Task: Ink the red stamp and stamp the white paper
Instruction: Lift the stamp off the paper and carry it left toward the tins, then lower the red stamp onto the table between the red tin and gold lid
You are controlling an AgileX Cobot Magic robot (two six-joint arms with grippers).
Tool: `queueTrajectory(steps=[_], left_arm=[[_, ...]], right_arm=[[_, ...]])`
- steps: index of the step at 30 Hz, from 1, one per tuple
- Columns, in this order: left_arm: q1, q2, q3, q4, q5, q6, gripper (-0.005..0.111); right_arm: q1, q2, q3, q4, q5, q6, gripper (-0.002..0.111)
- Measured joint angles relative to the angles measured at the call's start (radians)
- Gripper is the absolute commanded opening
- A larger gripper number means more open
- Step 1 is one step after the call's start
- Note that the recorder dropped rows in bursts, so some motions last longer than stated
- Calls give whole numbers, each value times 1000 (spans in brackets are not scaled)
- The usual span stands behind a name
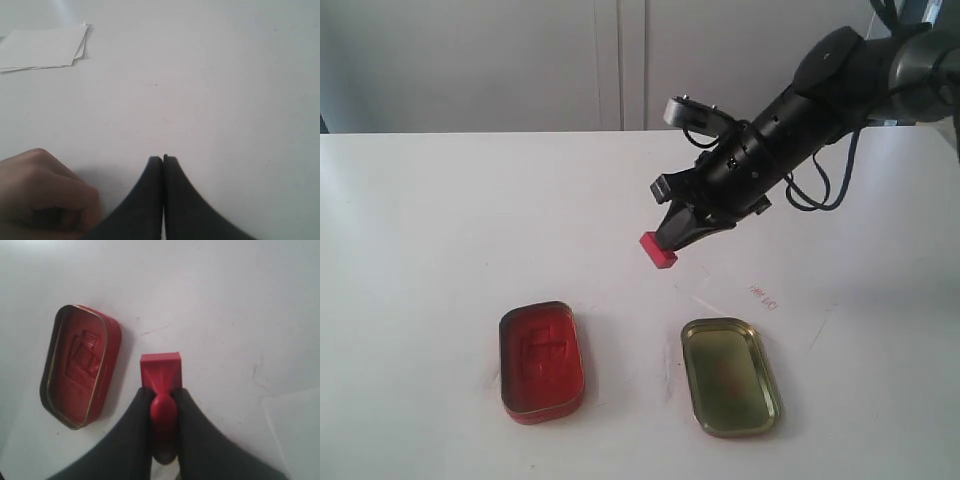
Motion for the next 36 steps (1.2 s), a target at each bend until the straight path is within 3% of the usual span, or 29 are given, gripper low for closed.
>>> queueTrajectory(steps=[13, 36], left_arm=[[0, 0, 0, 0, 0, 0, 0], [0, 0, 0, 0, 0, 0, 0]], right_arm=[[54, 78, 0, 66, 74, -74, 0], [54, 231, -1, 241, 134, -226, 0]])
